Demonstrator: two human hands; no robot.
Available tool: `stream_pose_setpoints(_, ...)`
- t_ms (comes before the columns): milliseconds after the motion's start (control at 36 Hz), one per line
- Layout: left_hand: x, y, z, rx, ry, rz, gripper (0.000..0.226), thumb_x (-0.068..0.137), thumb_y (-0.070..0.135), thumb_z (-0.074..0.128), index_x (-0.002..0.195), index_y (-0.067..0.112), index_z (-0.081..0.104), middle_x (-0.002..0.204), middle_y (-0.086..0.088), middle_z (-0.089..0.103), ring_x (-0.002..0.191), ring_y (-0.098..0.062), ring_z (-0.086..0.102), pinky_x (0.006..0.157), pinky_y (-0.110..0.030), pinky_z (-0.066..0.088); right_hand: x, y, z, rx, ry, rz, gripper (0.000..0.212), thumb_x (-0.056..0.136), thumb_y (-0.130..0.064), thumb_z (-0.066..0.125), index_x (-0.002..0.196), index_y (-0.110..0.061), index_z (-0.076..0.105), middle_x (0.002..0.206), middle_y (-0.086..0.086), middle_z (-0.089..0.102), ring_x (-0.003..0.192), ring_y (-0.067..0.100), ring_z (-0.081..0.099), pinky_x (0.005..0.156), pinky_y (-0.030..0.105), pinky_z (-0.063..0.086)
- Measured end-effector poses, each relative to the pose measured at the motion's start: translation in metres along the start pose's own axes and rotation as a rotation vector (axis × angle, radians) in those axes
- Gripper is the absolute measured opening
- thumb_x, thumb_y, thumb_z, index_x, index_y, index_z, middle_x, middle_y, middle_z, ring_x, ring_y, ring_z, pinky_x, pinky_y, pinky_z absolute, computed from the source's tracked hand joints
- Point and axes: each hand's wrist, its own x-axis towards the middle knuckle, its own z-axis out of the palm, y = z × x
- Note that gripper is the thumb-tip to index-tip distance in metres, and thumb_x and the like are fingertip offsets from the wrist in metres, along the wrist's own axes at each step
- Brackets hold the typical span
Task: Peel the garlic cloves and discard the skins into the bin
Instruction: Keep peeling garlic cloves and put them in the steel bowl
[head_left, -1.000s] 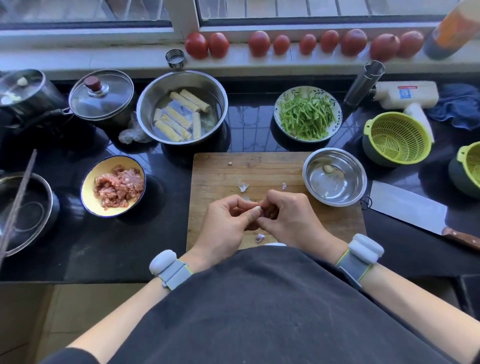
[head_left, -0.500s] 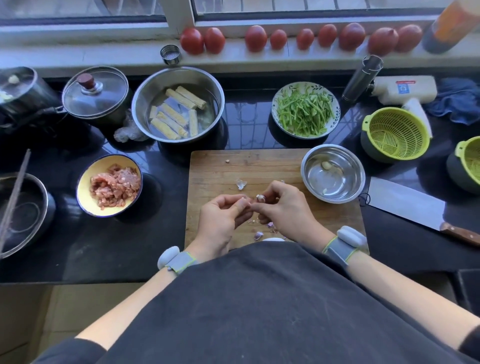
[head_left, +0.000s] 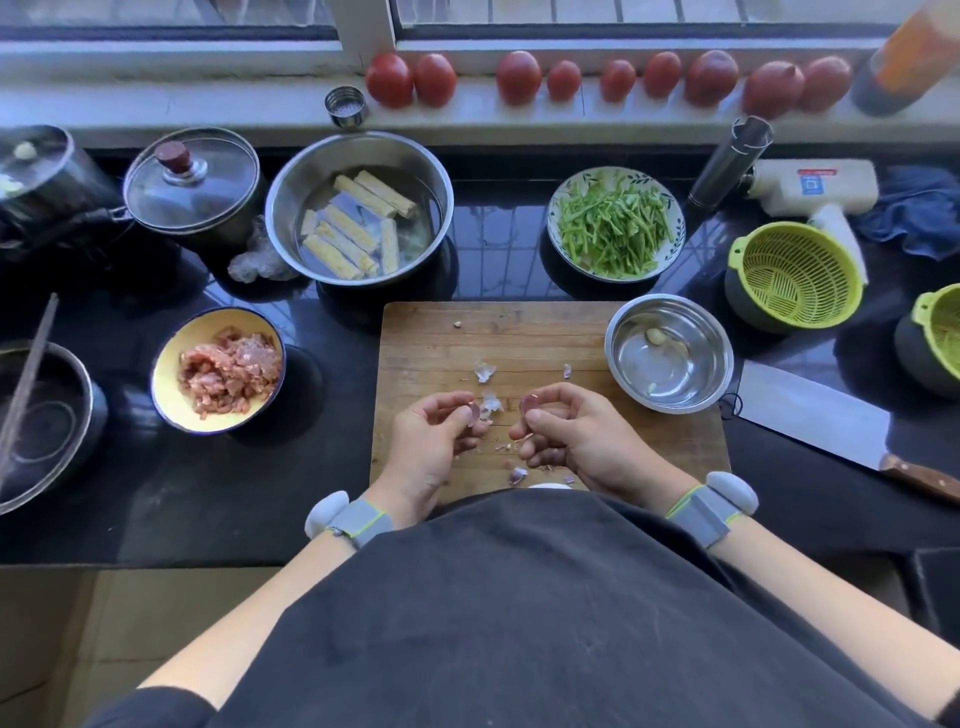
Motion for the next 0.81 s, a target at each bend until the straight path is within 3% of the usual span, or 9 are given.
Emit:
stream_pose_setpoints(56, 0.007, -0.004, -0.002, 0.428, 0.053, 0.175, 0.014, 0.093, 0.008, 0.066, 0.096, 0.020, 0.073, 0.092, -0.001, 0.073, 0.072, -0.011, 0.066, 0.069, -0.031, 0.056, 0.000, -0.001, -0.001, -0.001, 0.016, -0.010, 0.010, 0.099, -0.001, 0.059, 0.108, -0.001, 0.056, 0.085, 0.019, 0.072, 0.066, 0.024, 0.066, 0.061, 0.032, 0.056)
stream_pose_setpoints(111, 0.008, -0.008, -0.004, 0.819, 0.037, 0.338, 0.013, 0.091, 0.017, 0.068, 0.100, 0.024, 0.075, 0.103, 0.006, 0.071, 0.089, -0.014, 0.065, 0.085, -0.035, 0.054, 0.000, -0.002, -0.001, -0.006, 0.025, -0.016, 0.008, 0.098, -0.003, 0.061, 0.105, 0.000, 0.059, 0.084, 0.018, 0.072, 0.065, 0.023, 0.066, 0.061, 0.031, 0.056)
stream_pose_setpoints(167, 0.009, -0.011, -0.002, 0.994, 0.015, 0.429, 0.018, 0.092, 0.025, 0.068, 0.109, 0.024, 0.075, 0.119, 0.007, 0.064, 0.104, -0.016, 0.062, 0.095, -0.034, 0.050, -0.001, -0.002, 0.000, -0.019, 0.035, -0.017, 0.010, 0.098, -0.004, 0.063, 0.106, 0.002, 0.062, 0.082, 0.017, 0.072, 0.065, 0.022, 0.066, 0.060, 0.030, 0.056)
stream_pose_setpoints(278, -0.007, 0.009, 0.011, 0.666, -0.056, 0.370, 0.016, 0.095, 0.032, 0.065, 0.106, 0.027, 0.075, 0.104, 0.010, 0.067, 0.085, -0.012, 0.063, 0.080, -0.027, 0.051, -0.003, -0.003, 0.004, -0.103, 0.058, -0.034, 0.008, 0.095, -0.006, 0.067, 0.098, 0.002, 0.067, 0.078, 0.016, 0.071, 0.061, 0.021, 0.065, 0.058, 0.029, 0.057)
stream_pose_setpoints(333, -0.018, 0.023, 0.018, 0.370, -0.193, 0.215, 0.012, 0.094, 0.022, 0.068, 0.104, 0.019, 0.075, 0.093, -0.001, 0.075, 0.078, -0.012, 0.065, 0.073, -0.026, 0.055, -0.006, -0.005, 0.007, -0.133, 0.056, -0.045, 0.008, 0.095, -0.006, 0.067, 0.093, 0.002, 0.066, 0.075, 0.016, 0.070, 0.059, 0.021, 0.066, 0.055, 0.030, 0.057)
stream_pose_setpoints(472, -0.033, 0.032, 0.021, 0.141, -0.242, 0.151, 0.014, 0.083, 0.003, 0.077, 0.097, 0.003, 0.075, 0.083, -0.012, 0.075, 0.072, -0.018, 0.067, 0.074, -0.028, 0.057, -0.011, -0.011, 0.012, -0.229, 0.062, -0.090, 0.011, 0.095, -0.007, 0.067, 0.089, 0.002, 0.065, 0.070, 0.016, 0.071, 0.056, 0.024, 0.068, 0.052, 0.031, 0.058)
stream_pose_setpoints(611, -0.035, 0.028, 0.014, 0.109, -0.197, 0.152, 0.012, 0.084, 0.001, 0.076, 0.096, 0.000, 0.074, 0.082, -0.013, 0.073, 0.066, -0.018, 0.064, 0.066, -0.028, 0.055, -0.019, -0.023, 0.015, -0.723, 0.066, -0.219, 0.016, 0.099, -0.010, 0.060, 0.085, -0.006, 0.067, 0.072, 0.009, 0.071, 0.058, 0.021, 0.070, 0.058, 0.037, 0.061)
stream_pose_setpoints(722, -0.040, 0.031, 0.011, 0.152, -0.184, 0.164, 0.012, 0.085, 0.002, 0.075, 0.096, -0.003, 0.073, 0.077, -0.012, 0.072, 0.061, -0.016, 0.064, 0.063, -0.027, 0.055, -0.021, -0.031, 0.016, -1.180, 0.060, -0.335, 0.024, 0.099, -0.031, 0.057, 0.080, -0.018, 0.066, 0.069, -0.002, 0.067, 0.067, 0.019, 0.064, 0.066, 0.039, 0.054)
stream_pose_setpoints(806, -0.043, 0.034, 0.008, 0.194, -0.205, 0.168, 0.011, 0.085, 0.004, 0.076, 0.094, -0.002, 0.072, 0.076, -0.014, 0.072, 0.061, -0.015, 0.064, 0.063, -0.028, 0.056, -0.021, -0.030, 0.014, -1.185, 0.058, -0.427, 0.024, 0.095, -0.030, 0.061, 0.077, -0.017, 0.066, 0.066, -0.006, 0.064, 0.067, 0.017, 0.058, 0.064, 0.035, 0.048)
